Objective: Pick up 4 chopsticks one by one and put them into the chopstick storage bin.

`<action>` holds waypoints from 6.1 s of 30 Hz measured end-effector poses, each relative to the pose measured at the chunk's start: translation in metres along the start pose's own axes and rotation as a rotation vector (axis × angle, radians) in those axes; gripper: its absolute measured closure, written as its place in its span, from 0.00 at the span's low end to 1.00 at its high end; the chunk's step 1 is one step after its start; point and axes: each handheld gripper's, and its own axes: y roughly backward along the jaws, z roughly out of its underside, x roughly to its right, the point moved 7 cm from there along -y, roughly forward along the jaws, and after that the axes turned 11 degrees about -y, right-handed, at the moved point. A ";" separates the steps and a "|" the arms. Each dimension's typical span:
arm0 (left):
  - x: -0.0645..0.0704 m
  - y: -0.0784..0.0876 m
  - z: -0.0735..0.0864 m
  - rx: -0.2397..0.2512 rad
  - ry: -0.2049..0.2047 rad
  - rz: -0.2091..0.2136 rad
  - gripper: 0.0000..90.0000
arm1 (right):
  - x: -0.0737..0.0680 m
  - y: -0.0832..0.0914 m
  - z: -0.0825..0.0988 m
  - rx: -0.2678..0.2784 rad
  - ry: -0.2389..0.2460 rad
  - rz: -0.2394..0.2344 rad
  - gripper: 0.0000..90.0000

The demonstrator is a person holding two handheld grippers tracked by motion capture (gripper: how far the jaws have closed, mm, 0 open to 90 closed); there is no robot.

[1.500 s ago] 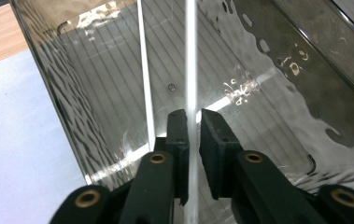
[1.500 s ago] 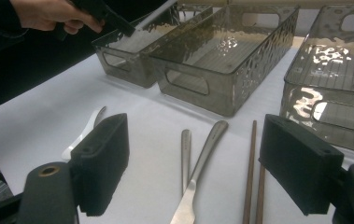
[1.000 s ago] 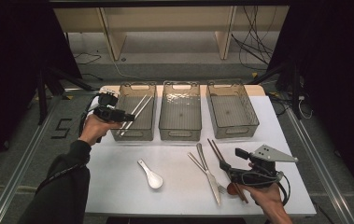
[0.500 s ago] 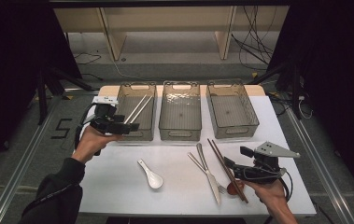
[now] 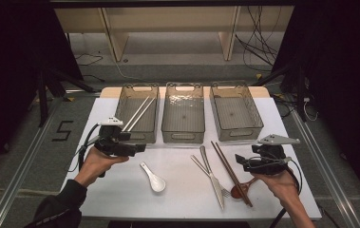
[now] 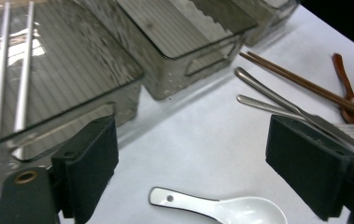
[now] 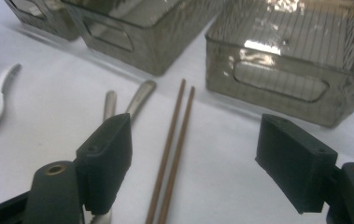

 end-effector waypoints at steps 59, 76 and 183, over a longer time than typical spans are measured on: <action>0.024 0.008 0.031 0.018 -0.073 -0.024 0.17 | 0.011 -0.049 0.056 -0.513 0.014 0.080 0.94; 0.022 0.006 0.026 0.027 -0.081 -0.026 0.17 | -0.022 -0.028 0.029 -0.358 0.088 -0.020 0.95; 0.069 -0.029 0.005 -0.324 -0.543 0.210 0.95 | -0.087 -0.002 0.011 -0.155 0.312 -0.154 0.37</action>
